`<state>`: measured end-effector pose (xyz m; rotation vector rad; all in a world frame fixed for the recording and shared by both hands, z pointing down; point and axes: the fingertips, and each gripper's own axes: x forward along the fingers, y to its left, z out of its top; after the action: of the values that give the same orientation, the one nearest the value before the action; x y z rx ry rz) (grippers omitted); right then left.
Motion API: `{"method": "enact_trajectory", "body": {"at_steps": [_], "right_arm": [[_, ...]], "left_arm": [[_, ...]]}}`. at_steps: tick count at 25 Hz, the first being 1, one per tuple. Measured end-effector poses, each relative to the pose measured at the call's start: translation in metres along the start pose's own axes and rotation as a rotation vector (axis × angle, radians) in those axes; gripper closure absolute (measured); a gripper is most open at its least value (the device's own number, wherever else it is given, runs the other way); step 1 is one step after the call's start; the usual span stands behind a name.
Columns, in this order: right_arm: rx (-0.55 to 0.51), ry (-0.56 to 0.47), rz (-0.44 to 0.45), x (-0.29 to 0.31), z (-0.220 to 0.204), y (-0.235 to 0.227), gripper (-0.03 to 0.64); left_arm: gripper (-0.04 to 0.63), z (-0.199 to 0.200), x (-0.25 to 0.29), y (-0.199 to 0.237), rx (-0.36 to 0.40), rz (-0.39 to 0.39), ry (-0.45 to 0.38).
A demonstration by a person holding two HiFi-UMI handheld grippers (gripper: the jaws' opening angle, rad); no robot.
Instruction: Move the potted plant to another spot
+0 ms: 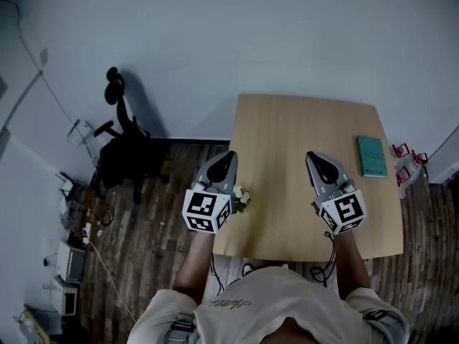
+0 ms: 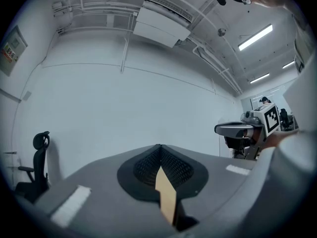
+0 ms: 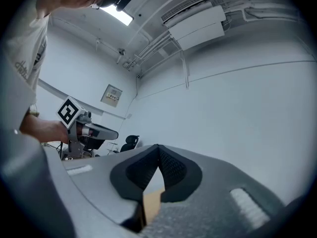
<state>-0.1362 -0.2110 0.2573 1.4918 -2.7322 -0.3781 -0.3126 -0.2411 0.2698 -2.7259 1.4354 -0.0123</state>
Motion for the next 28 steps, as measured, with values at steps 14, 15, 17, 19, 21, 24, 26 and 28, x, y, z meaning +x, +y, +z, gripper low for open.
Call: {"method": "enact_trajectory", "body": {"at_steps": [14,15,17,19,21,24,26,28], "right_arm": [[0.105,0.033,-0.019,-0.023,-0.029,-0.006,0.615],[0.12,0.034,-0.017,-0.024,-0.031,-0.005,0.615],[0.138,0.042,-0.013,-0.028,-0.037,-0.002,0.615],[0.142,0.051,-0.007,-0.029,-0.041,0.001,0.615],[0.143,0.053,0.0,-0.029,-0.043,0.005,0.615],[0.142,0.058,0.011,-0.028,-0.046,0.009,0.615],[0.144,0.065,0.016,-0.029,-0.049,0.012,0.615],[0.144,0.074,0.018,-0.029,-0.052,0.015,0.615]], "left_arm": [[0.578,-0.033,-0.007,-0.002,-0.1,-0.012,0.038],[0.578,-0.035,-0.008,-0.004,-0.102,-0.015,0.044],[0.578,-0.042,-0.009,-0.008,-0.104,-0.02,0.063],[0.578,-0.048,-0.011,-0.008,-0.105,-0.017,0.081],[0.578,-0.054,-0.013,-0.006,-0.114,-0.01,0.09],[0.578,-0.062,-0.015,-0.007,-0.12,-0.011,0.103],[0.578,-0.067,-0.016,-0.009,-0.122,-0.017,0.113],[0.578,-0.07,-0.018,-0.009,-0.127,-0.02,0.115]]}}
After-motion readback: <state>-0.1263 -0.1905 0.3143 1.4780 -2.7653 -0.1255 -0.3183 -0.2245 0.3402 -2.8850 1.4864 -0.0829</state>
